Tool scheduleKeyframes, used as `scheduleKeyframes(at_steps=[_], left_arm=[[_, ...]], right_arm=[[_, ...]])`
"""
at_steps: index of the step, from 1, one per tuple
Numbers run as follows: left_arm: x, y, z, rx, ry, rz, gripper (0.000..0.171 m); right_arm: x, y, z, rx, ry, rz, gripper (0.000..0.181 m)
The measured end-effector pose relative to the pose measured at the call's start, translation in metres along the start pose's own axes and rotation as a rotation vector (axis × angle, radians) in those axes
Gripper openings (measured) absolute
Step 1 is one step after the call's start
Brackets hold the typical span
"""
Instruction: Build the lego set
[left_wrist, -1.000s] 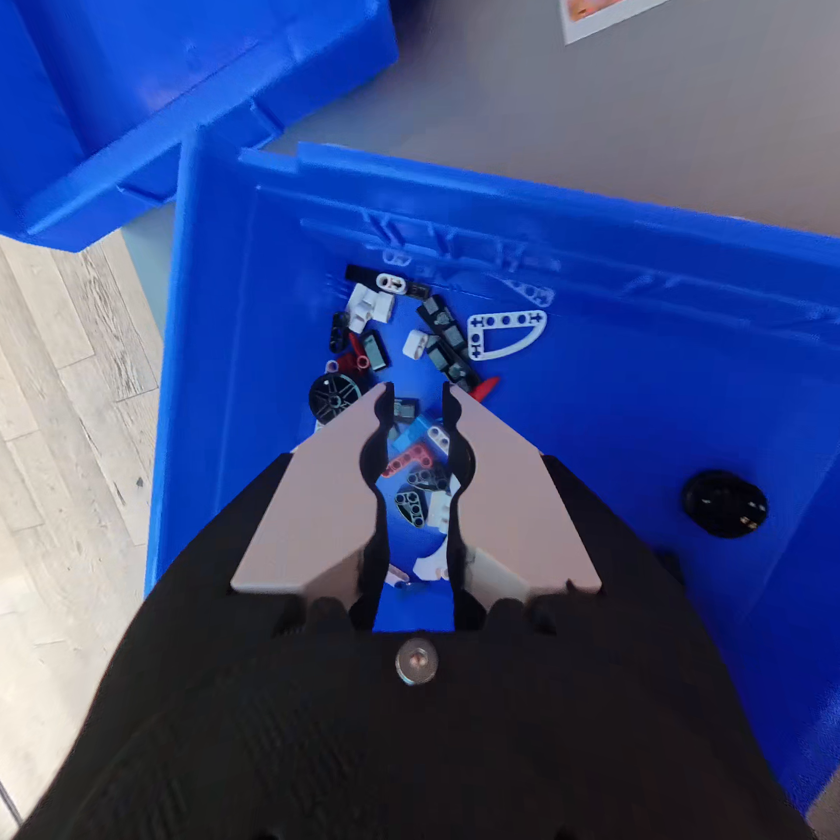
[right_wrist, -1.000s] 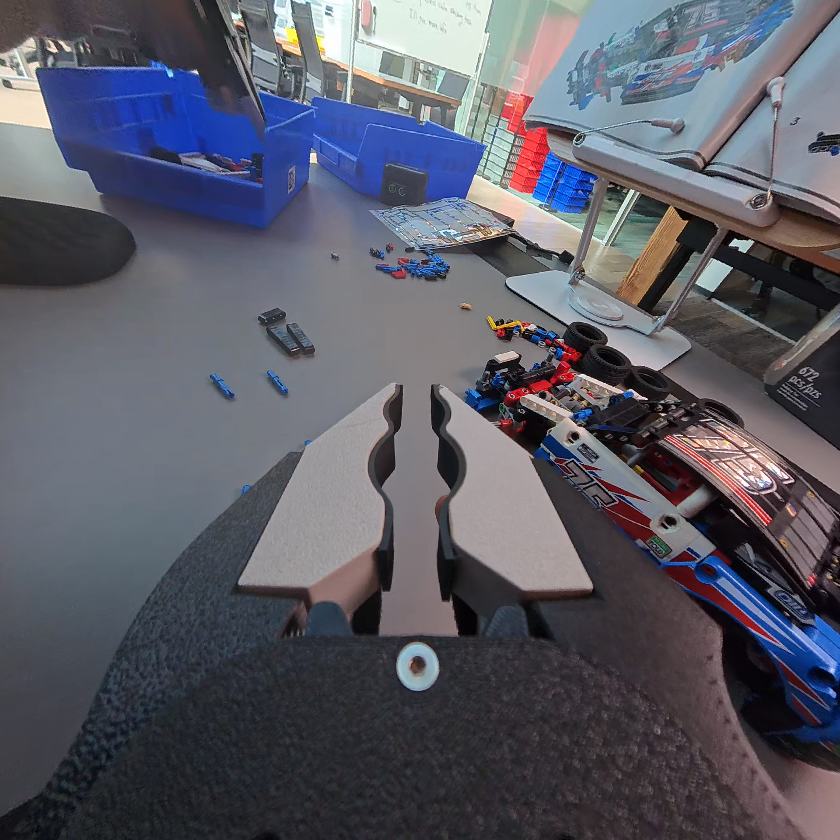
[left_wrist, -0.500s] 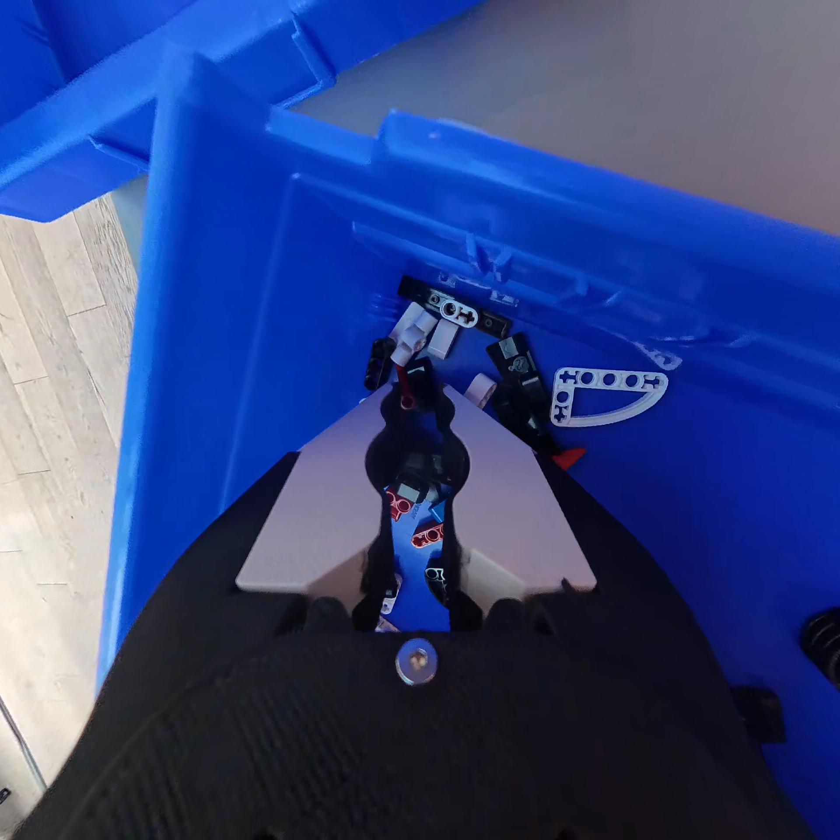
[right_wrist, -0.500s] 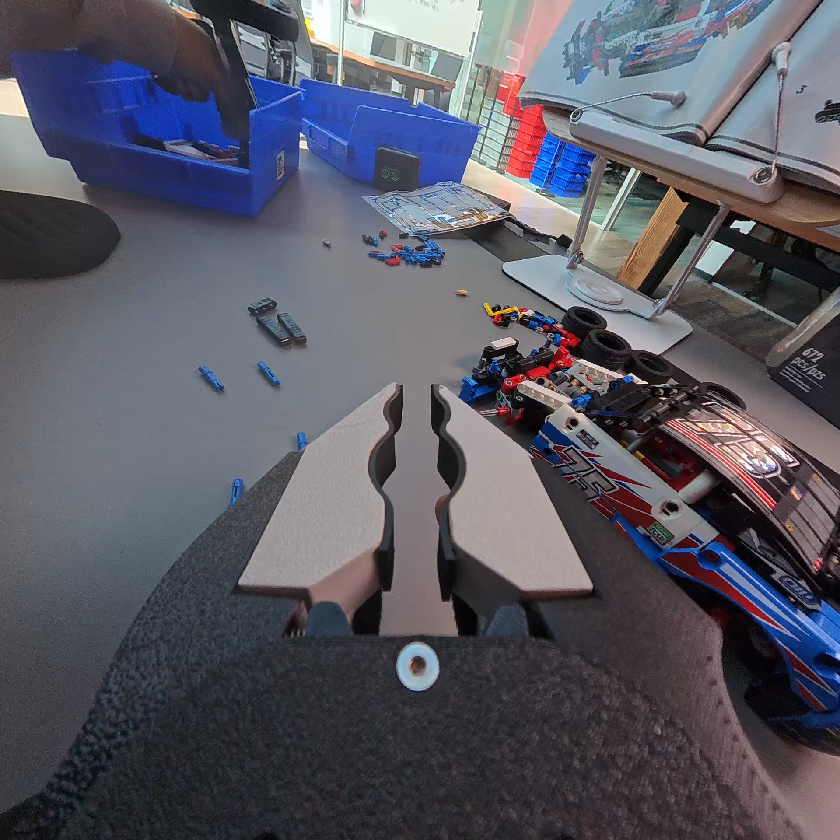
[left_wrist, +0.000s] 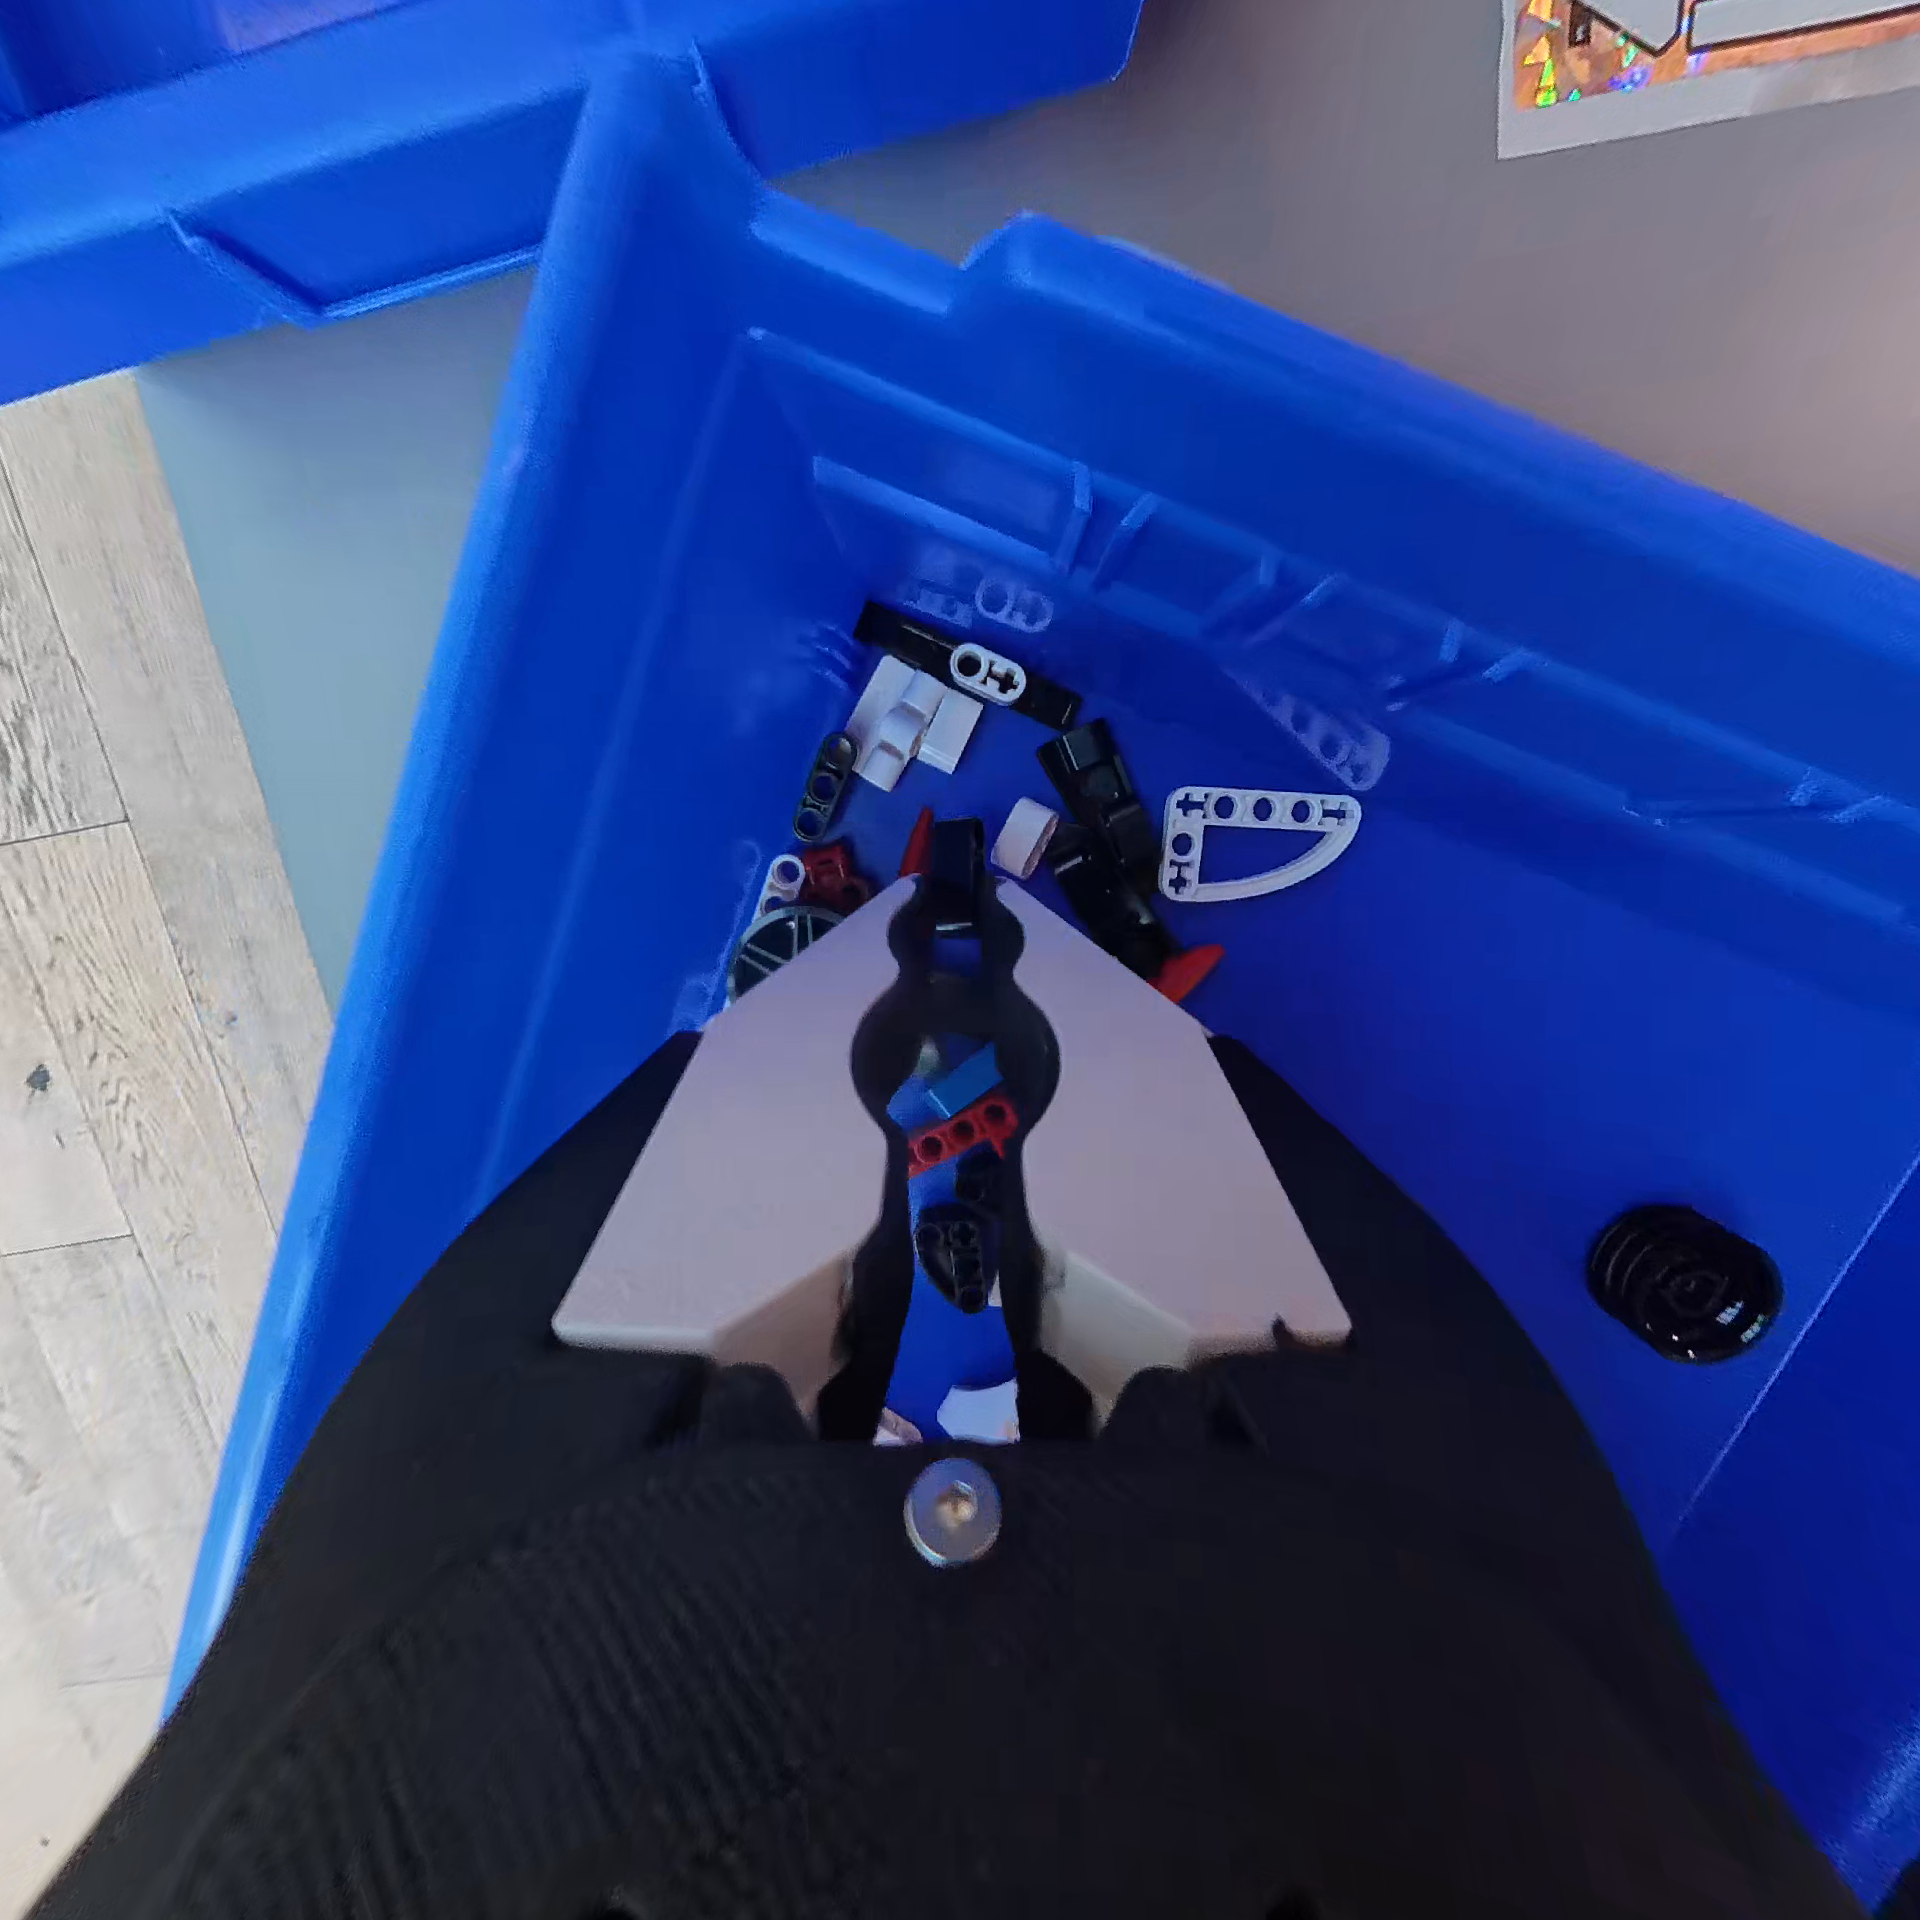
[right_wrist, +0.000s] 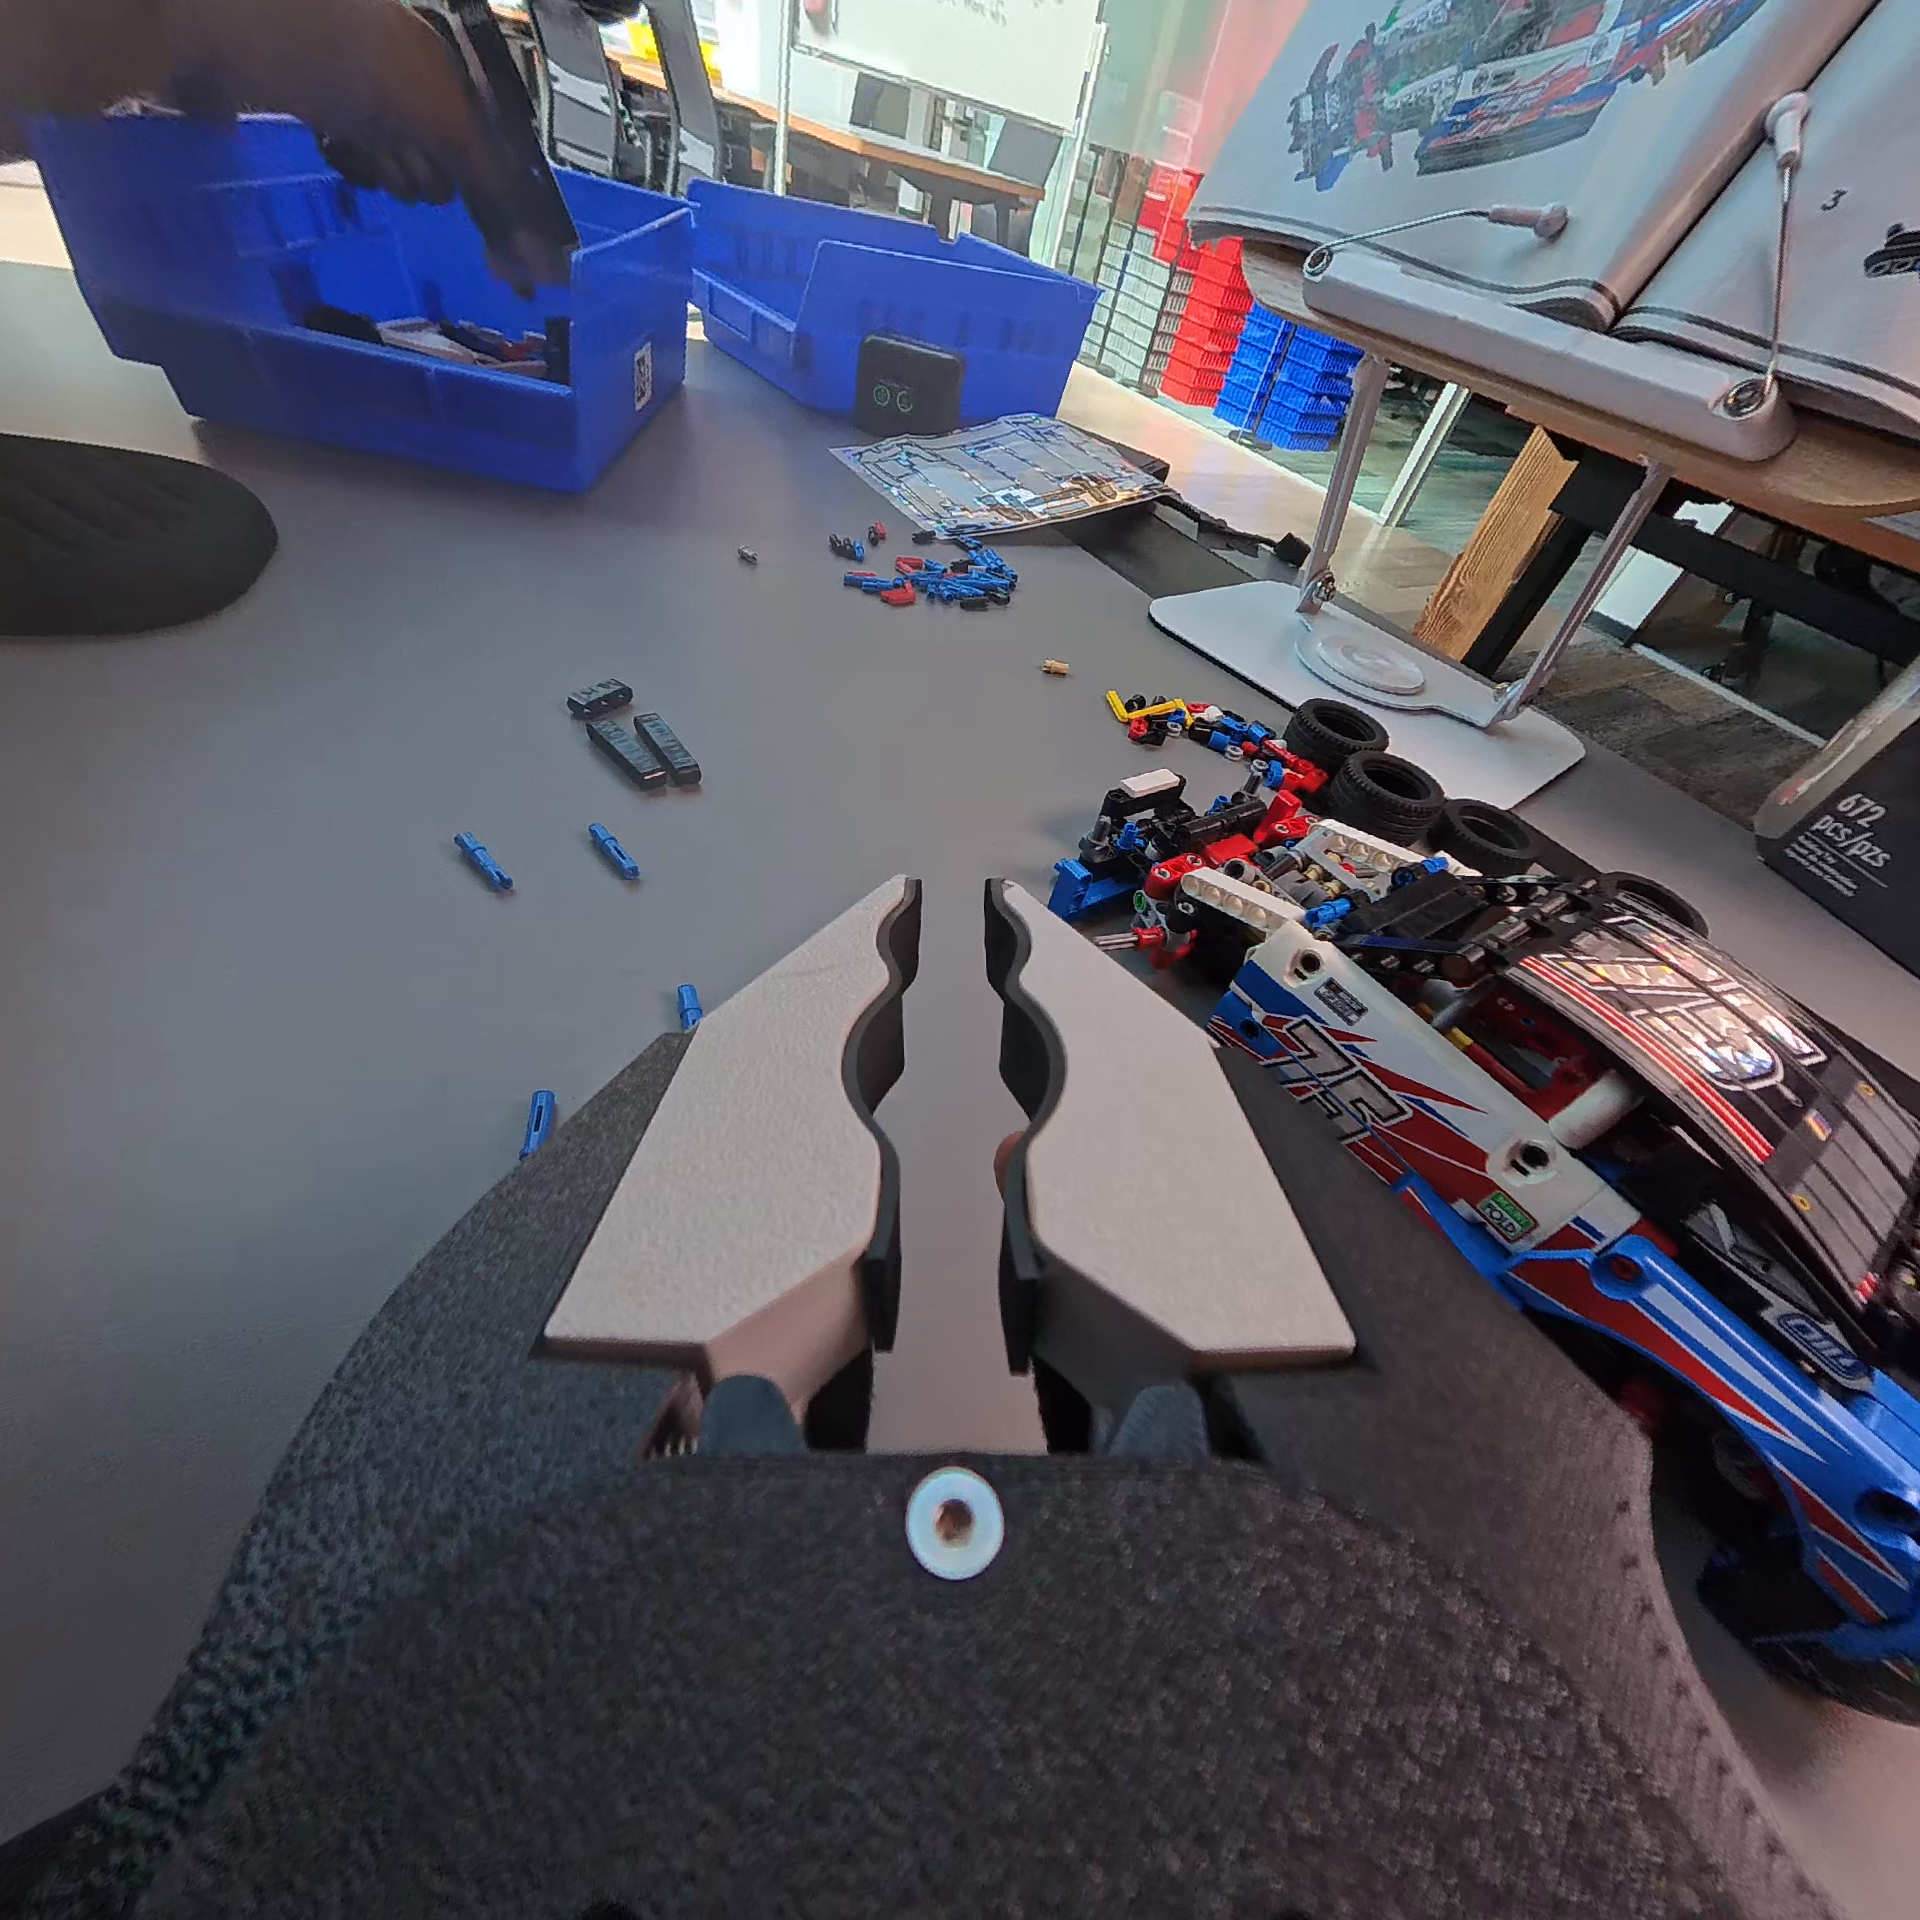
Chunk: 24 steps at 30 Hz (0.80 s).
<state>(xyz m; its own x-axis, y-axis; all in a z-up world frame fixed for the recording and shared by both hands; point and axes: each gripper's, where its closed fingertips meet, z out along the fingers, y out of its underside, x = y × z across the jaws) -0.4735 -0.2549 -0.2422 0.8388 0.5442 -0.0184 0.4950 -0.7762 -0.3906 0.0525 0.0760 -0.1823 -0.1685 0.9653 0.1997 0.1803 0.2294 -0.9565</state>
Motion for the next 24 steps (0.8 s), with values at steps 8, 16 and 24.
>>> scheduleKeyframes(at_steps=[8, 16, 24], left_arm=[[0.02, -0.006, -0.03, 0.122, 0.122, -0.022, 0.006], [0.143, -0.04, -0.12, 0.435, 0.238, 0.263, 0.006], [0.356, 0.005, -0.107, 0.443, 0.53, 0.626, 0.006]], right_arm=[[-0.001, -0.001, 0.0, 0.004, -0.005, -0.004, 0.01], [-0.002, -0.004, -0.001, 0.017, -0.011, -0.007, 0.01], [0.0, -0.007, -0.003, 0.027, -0.004, -0.004, 0.01]])
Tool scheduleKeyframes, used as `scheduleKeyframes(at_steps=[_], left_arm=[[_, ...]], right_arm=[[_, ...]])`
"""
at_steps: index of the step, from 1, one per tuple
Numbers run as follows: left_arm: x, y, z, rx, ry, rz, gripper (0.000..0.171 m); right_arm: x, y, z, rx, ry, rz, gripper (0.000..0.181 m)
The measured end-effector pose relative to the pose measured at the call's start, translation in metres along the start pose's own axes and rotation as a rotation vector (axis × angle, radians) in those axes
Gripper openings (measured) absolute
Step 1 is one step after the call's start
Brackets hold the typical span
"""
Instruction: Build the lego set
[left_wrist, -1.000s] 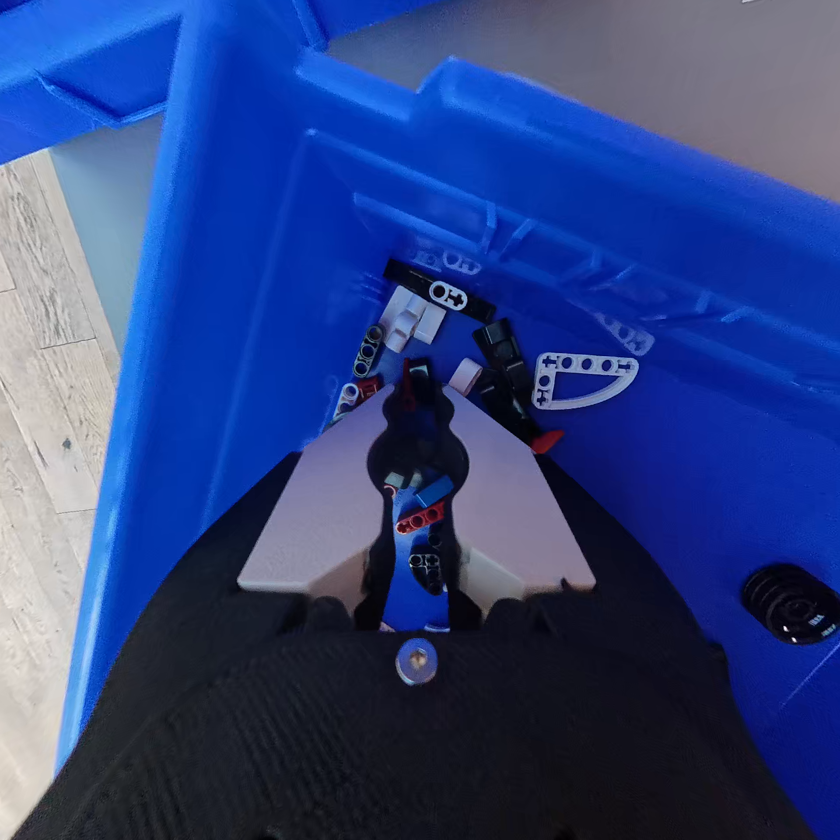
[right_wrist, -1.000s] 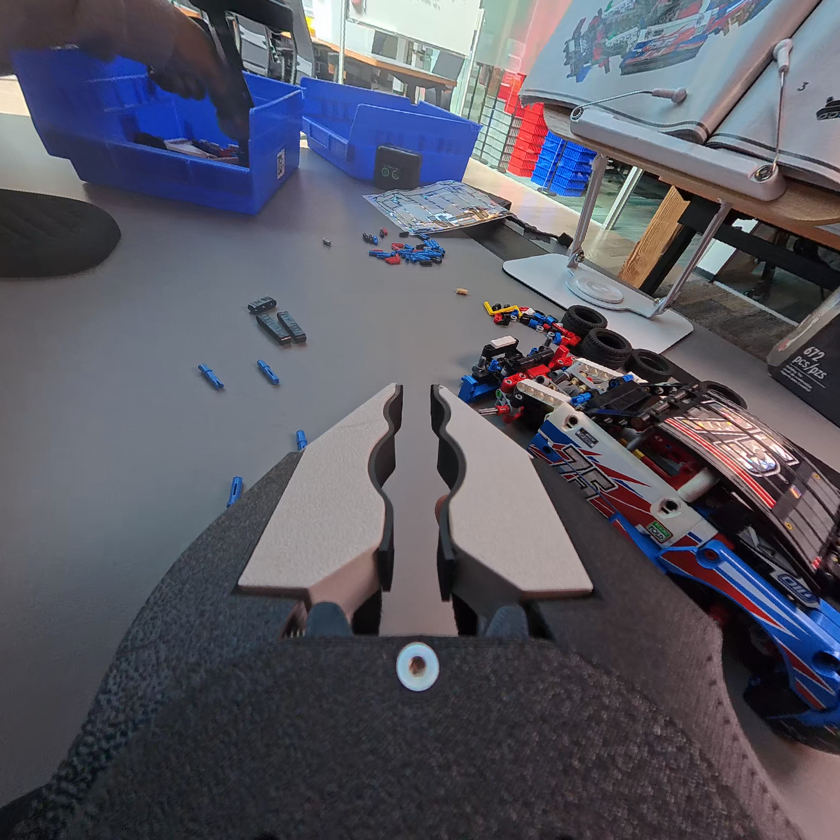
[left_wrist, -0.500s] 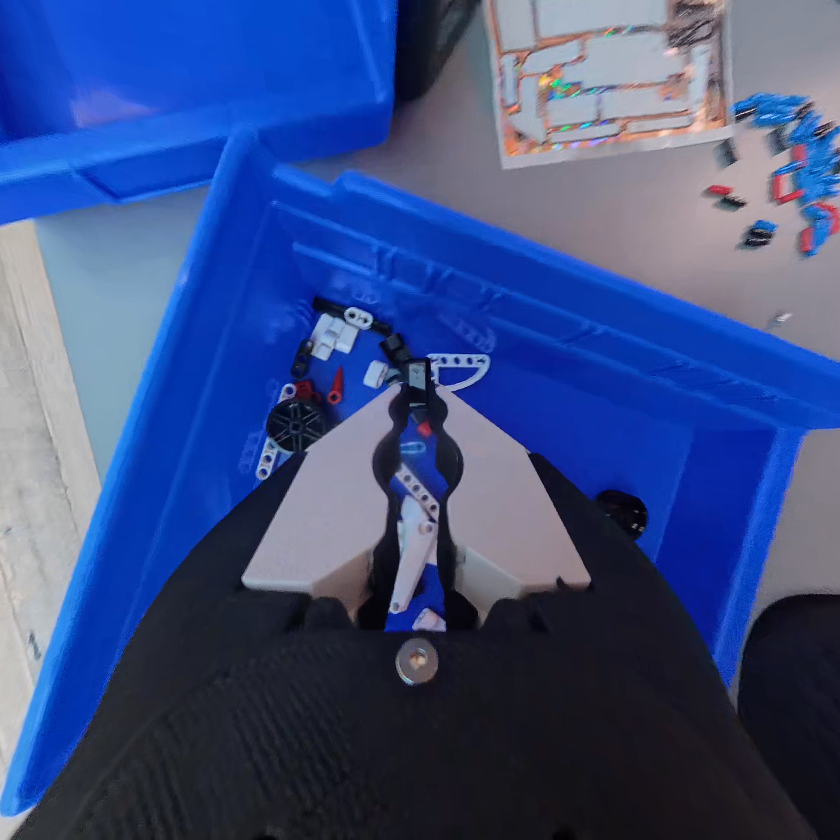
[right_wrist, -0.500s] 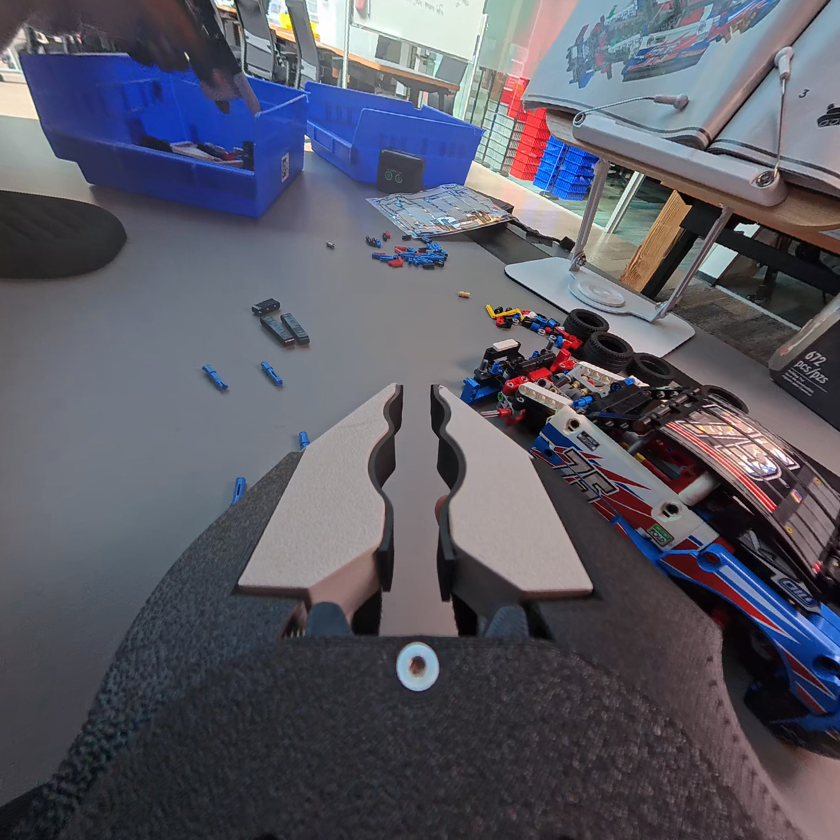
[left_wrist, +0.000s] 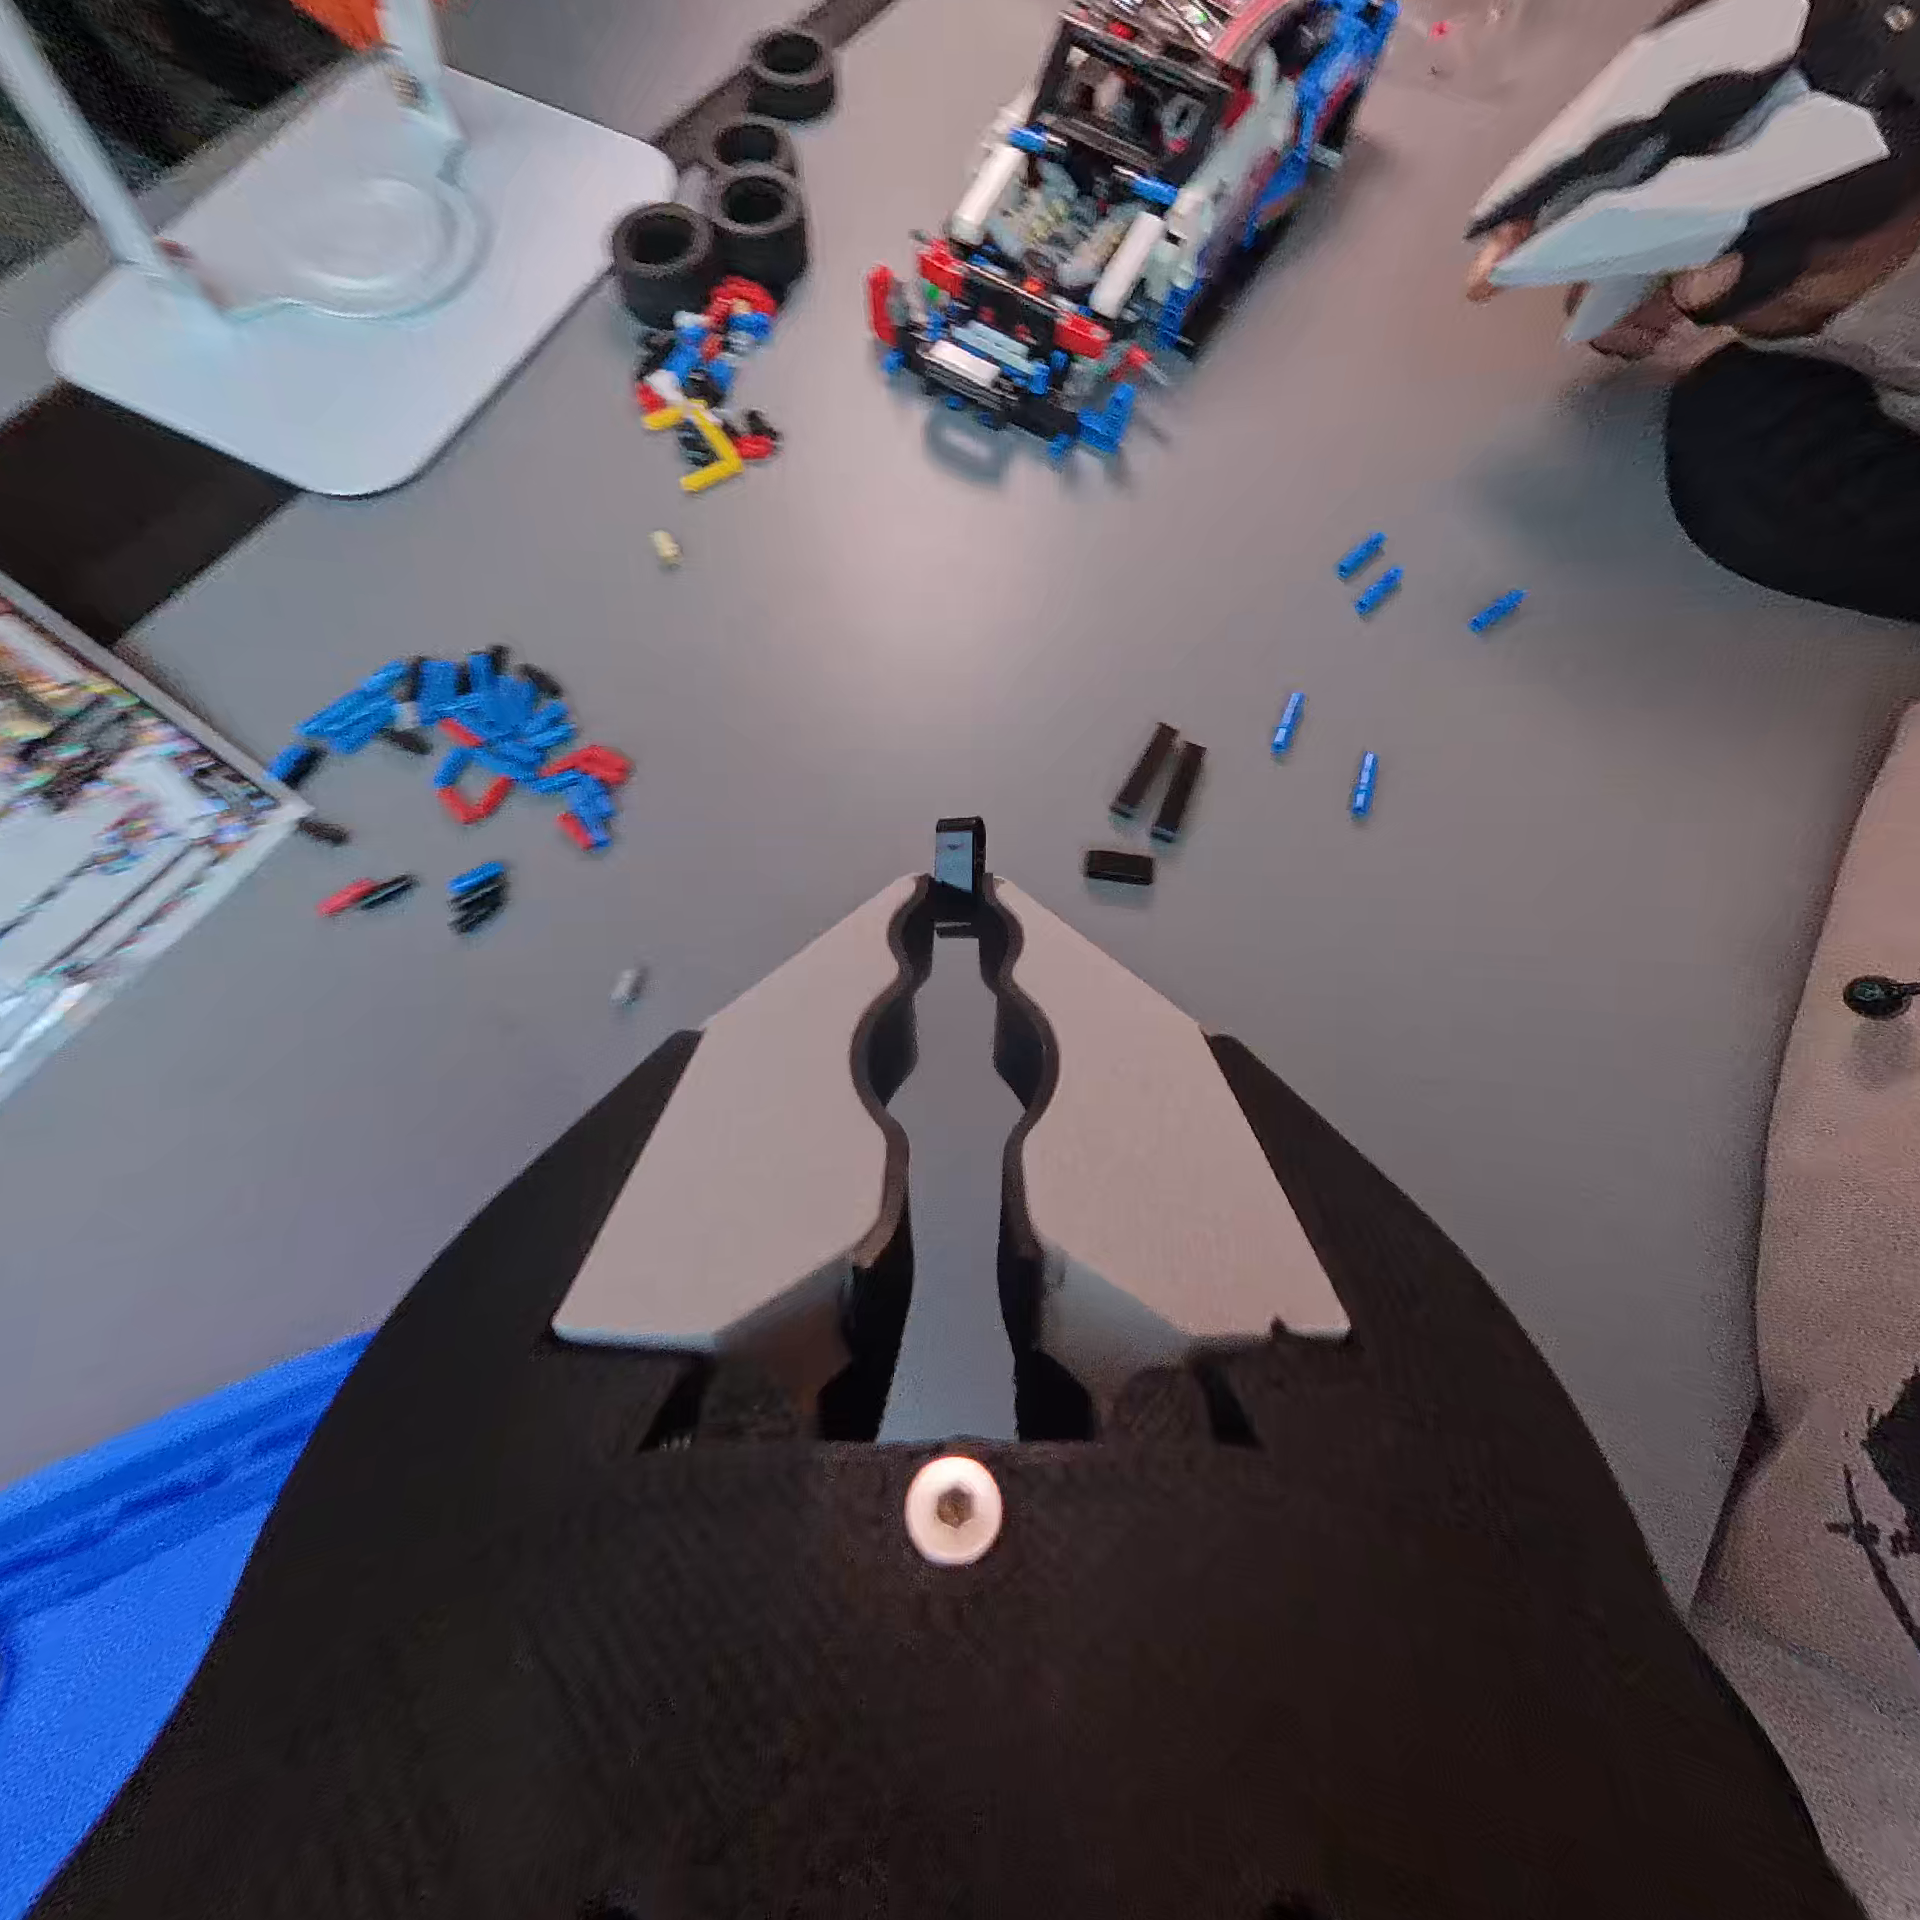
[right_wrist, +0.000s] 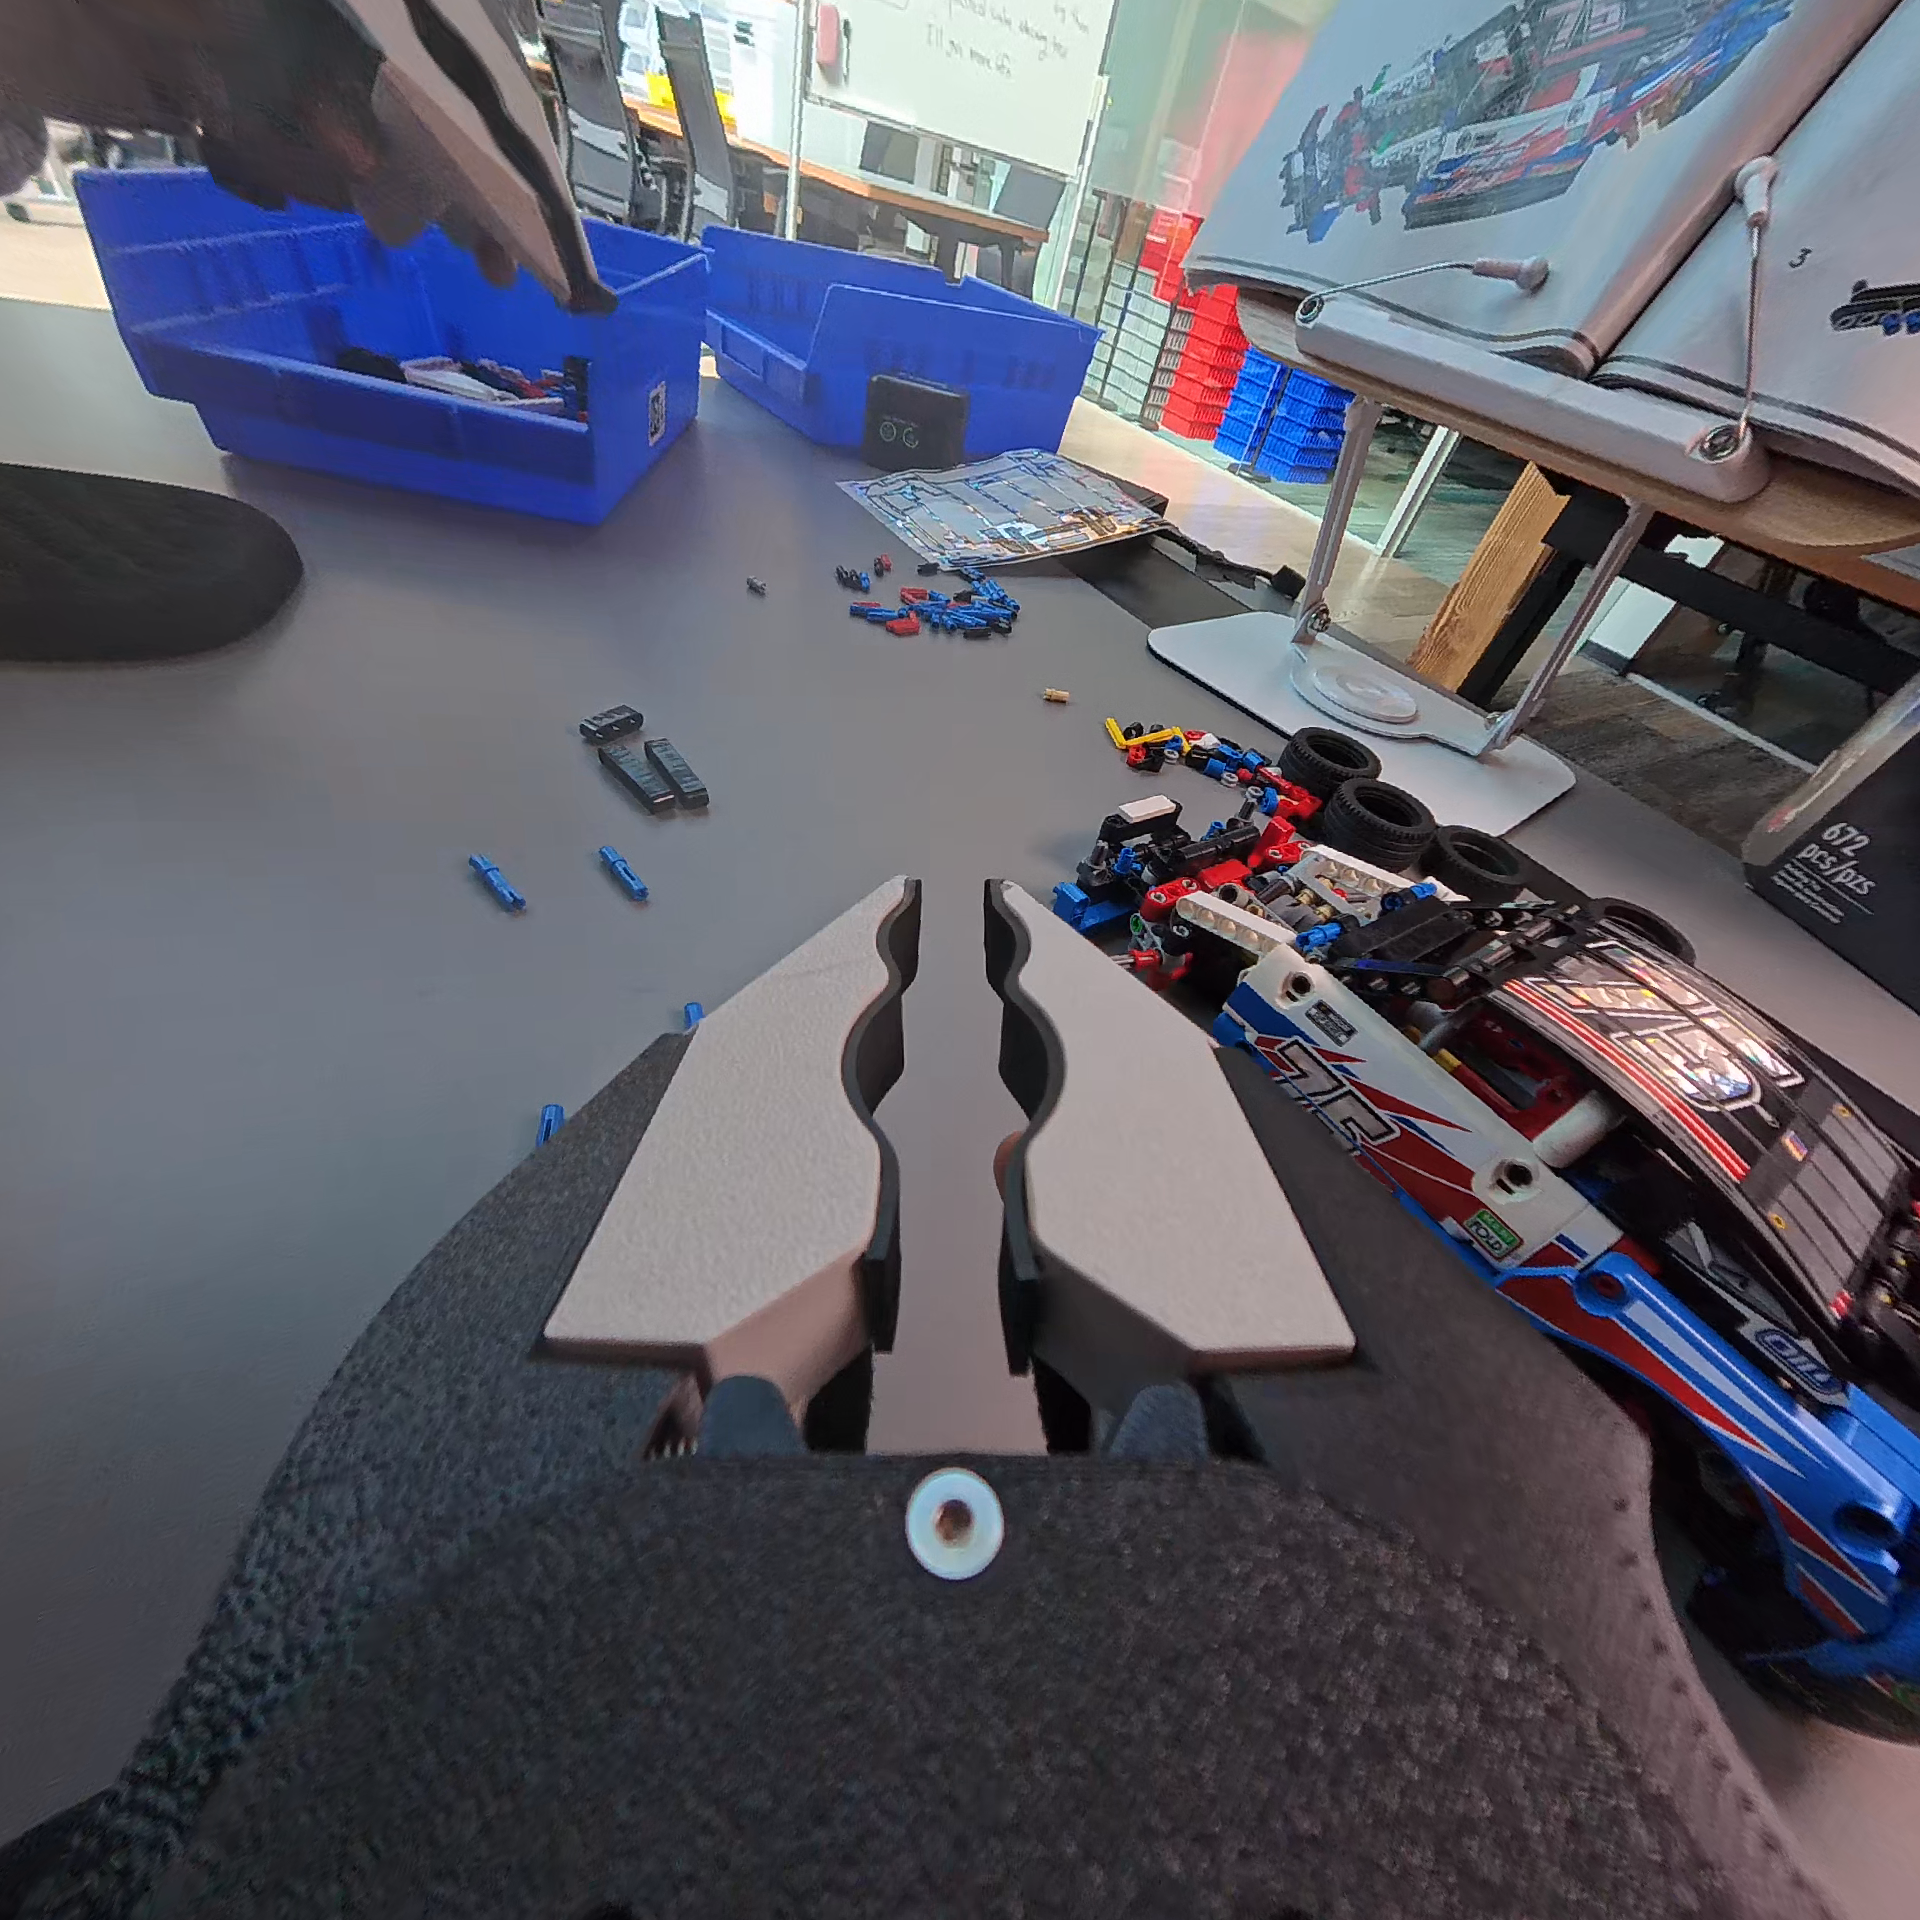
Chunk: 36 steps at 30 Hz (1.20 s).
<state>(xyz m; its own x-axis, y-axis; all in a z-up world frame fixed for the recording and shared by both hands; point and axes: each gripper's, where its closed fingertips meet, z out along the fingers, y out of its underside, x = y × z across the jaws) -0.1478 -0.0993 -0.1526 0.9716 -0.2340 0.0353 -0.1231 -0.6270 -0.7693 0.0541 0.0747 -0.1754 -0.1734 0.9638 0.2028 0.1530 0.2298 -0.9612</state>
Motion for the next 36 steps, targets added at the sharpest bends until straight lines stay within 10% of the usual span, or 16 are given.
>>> scheduleKeyframes(at_steps=[9, 36], left_arm=[[0.081, 0.037, 0.106, -0.153, 0.173, 0.193, 0.006], [0.09, 0.031, 0.115, -0.123, 0.166, 0.296, 0.014]], right_arm=[[0.002, 0.002, -0.002, -0.014, 0.03, -0.017, 0.009], [0.007, 0.002, -0.004, -0.014, 0.042, -0.02, 0.009]])
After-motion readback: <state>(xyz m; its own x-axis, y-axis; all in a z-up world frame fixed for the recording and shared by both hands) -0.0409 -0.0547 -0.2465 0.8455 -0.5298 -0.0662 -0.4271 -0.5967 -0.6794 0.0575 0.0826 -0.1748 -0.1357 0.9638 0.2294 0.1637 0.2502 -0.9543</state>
